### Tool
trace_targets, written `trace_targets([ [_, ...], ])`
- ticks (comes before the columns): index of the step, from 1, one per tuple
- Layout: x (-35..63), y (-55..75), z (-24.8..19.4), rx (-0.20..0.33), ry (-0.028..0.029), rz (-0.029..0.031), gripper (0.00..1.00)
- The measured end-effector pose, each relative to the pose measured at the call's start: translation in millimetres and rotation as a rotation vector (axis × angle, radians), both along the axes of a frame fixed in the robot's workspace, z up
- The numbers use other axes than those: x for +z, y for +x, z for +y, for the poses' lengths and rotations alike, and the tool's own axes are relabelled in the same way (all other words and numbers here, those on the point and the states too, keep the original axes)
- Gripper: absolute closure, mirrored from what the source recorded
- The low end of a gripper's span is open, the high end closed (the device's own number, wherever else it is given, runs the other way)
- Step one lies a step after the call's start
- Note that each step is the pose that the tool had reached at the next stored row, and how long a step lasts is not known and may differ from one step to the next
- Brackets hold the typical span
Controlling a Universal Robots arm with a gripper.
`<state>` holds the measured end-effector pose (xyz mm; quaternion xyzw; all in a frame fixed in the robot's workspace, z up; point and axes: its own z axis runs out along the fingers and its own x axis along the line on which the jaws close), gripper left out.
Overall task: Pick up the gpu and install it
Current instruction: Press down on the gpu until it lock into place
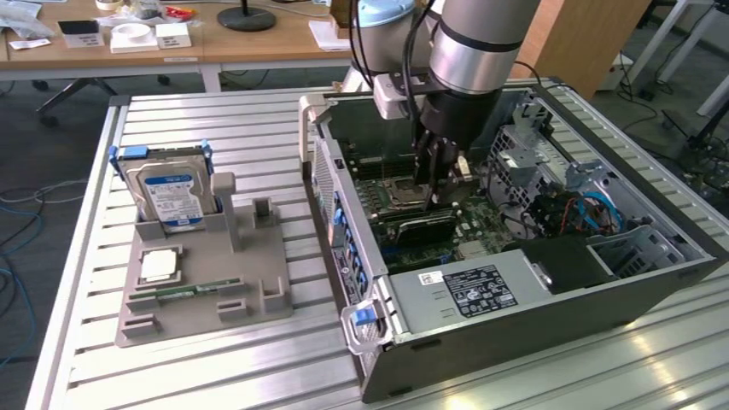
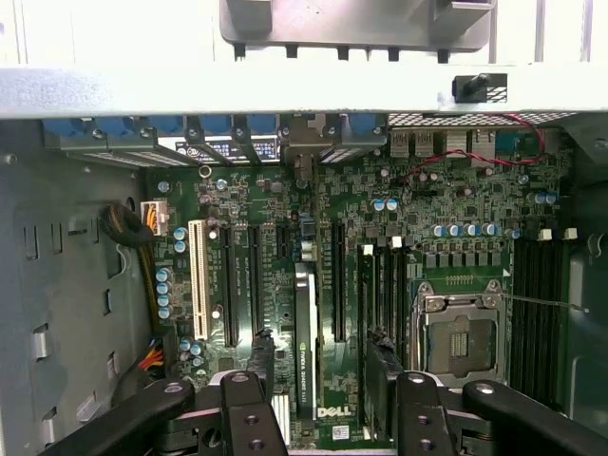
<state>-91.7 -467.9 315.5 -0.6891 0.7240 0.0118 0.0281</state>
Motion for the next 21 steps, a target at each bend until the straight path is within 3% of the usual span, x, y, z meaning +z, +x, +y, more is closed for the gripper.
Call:
trace_targets([
  [12, 0.0, 0.0, 0.0, 0.000, 0.0000, 0.0001, 0.50],
  [13, 0.0, 0.0, 0.0, 0.000, 0.0000, 0.0000, 0.56],
  [14, 0.0, 0.0, 0.0, 0.000, 0.0000, 0.0000, 0.56],
  [17, 0.0, 0.0, 0.0, 0.000, 0.0000, 0.0000, 0.74],
  [21, 0.0, 0.0, 0.0, 0.000, -0.0001, 0.0000, 0.85],
])
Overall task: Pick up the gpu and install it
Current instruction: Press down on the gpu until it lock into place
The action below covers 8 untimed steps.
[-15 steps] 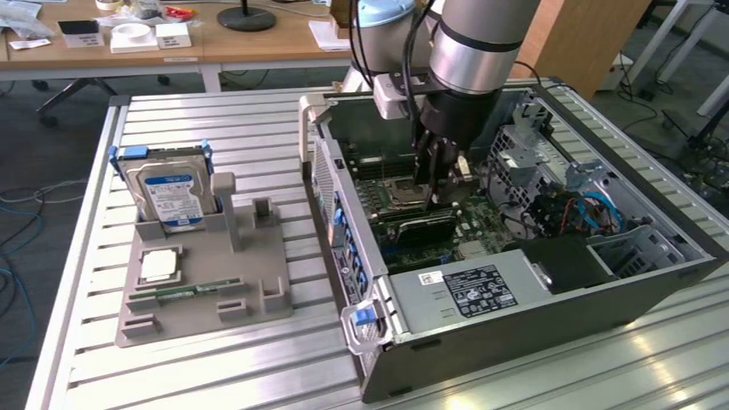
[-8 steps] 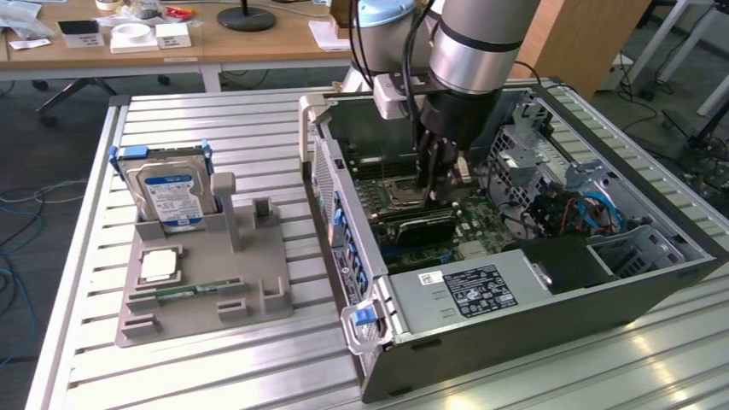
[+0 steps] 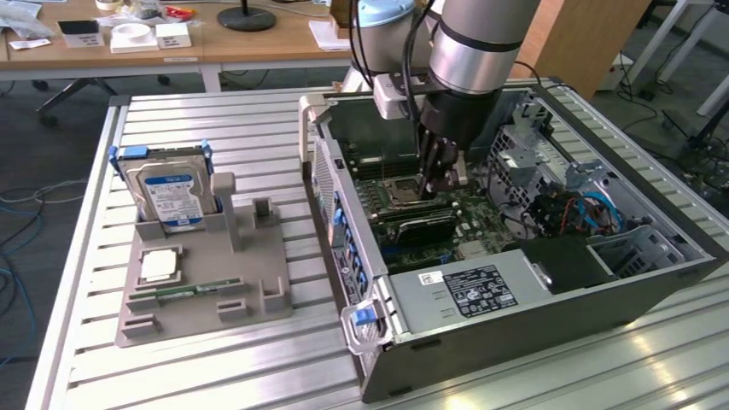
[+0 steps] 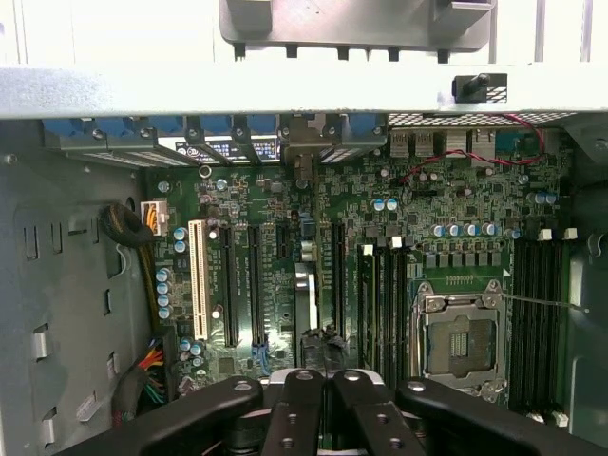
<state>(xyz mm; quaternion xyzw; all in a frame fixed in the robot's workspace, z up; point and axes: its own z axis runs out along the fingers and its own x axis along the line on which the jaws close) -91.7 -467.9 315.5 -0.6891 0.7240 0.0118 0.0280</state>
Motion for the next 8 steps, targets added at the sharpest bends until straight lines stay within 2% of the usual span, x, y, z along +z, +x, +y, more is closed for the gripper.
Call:
trace_targets([
  [1, 0.0, 0.0, 0.0, 0.000, 0.0000, 0.0000, 0.89],
  [8, 0.0, 0.0, 0.0, 0.000, 0.0000, 0.0000, 0.89],
])
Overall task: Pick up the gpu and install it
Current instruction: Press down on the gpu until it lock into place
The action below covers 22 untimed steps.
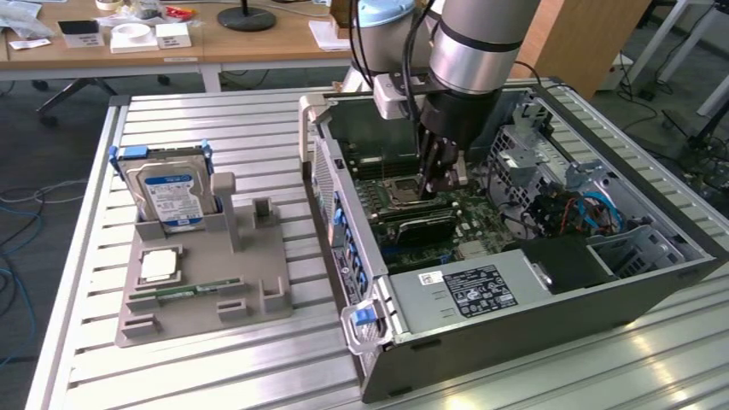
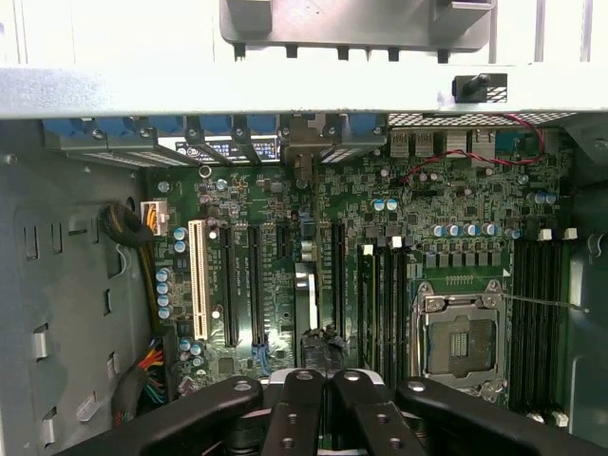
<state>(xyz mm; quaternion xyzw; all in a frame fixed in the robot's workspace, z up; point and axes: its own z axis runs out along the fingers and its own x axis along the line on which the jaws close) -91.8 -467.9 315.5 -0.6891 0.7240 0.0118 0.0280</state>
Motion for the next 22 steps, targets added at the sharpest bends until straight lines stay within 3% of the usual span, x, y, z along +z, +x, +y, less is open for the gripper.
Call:
trace_targets([
  [7, -0.6, 0.1, 3.8, 0.000, 0.0003, -0.0001, 0.89],
  [15, -10.5, 0.0, 4.0, 0.000, 0.0015, 0.0000, 0.89],
  [22, -13.1, 1.3, 4.6, 0.015, 0.0016, -0.0001, 0.89],
])
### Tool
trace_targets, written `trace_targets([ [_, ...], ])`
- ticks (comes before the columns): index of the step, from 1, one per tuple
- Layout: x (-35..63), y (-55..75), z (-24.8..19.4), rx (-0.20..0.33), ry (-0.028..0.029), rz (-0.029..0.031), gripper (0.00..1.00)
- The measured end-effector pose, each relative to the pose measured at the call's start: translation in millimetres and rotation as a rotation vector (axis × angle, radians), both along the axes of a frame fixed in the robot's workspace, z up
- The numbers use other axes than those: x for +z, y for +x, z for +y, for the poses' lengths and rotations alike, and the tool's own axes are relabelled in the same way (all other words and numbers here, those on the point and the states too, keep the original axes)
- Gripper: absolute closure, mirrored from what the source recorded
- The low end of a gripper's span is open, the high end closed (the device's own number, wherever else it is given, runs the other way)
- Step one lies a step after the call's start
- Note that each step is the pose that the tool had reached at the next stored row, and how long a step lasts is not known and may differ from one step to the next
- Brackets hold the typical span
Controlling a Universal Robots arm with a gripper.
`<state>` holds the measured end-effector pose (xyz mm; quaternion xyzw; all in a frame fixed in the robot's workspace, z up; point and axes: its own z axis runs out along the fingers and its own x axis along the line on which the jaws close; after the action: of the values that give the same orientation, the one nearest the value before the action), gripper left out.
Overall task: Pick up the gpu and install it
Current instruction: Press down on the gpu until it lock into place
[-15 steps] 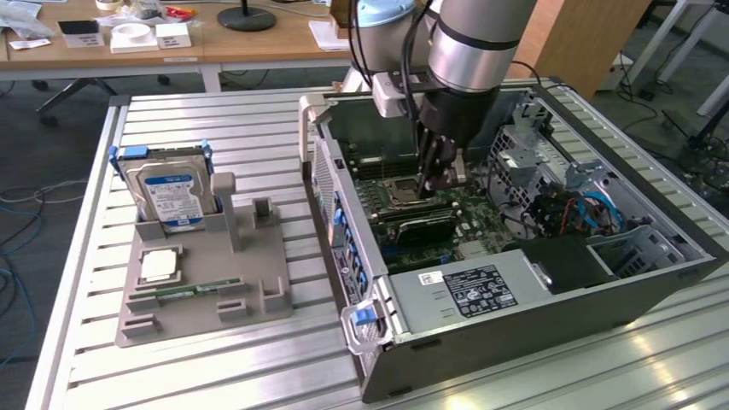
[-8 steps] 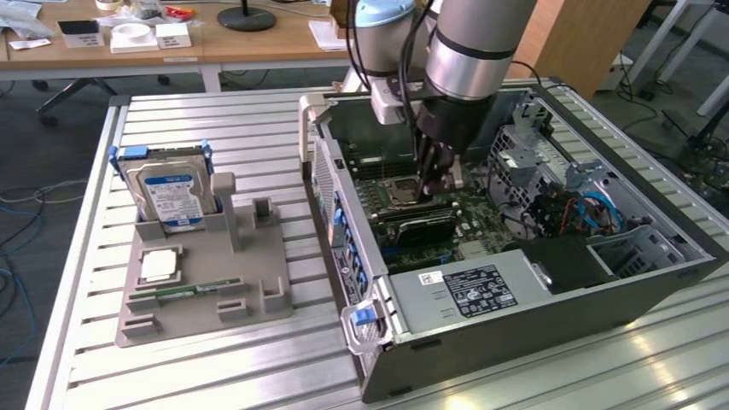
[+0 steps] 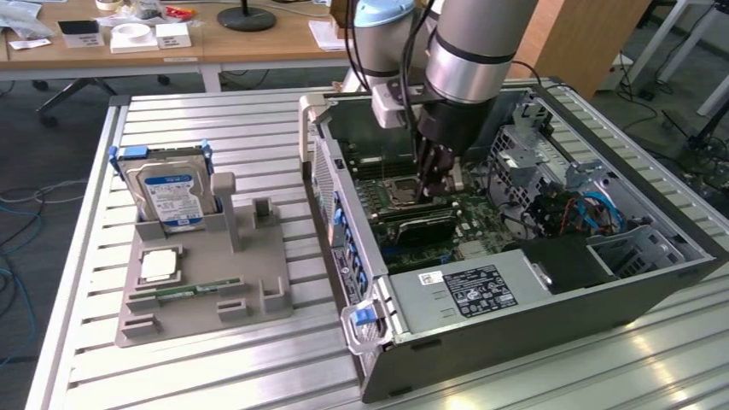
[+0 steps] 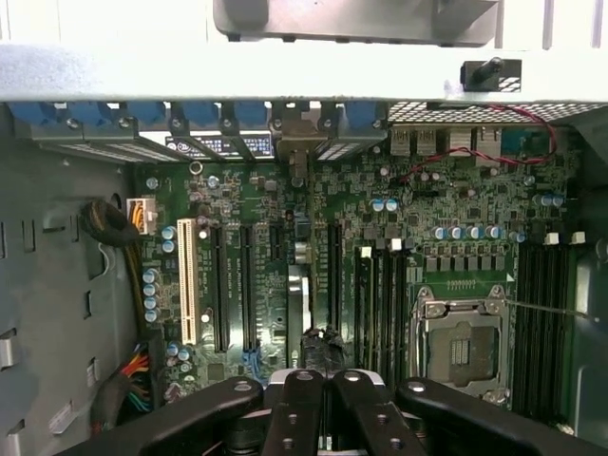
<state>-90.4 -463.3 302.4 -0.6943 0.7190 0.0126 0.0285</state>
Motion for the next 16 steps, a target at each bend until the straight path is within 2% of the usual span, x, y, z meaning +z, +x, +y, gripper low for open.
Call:
trace_targets([
  [5, -5.0, 0.1, 2.6, 0.005, 0.0000, 0.0000, 0.89],
  [16, -11.2, 0.0, 2.7, 0.005, -0.0001, 0.0001, 0.89],
])
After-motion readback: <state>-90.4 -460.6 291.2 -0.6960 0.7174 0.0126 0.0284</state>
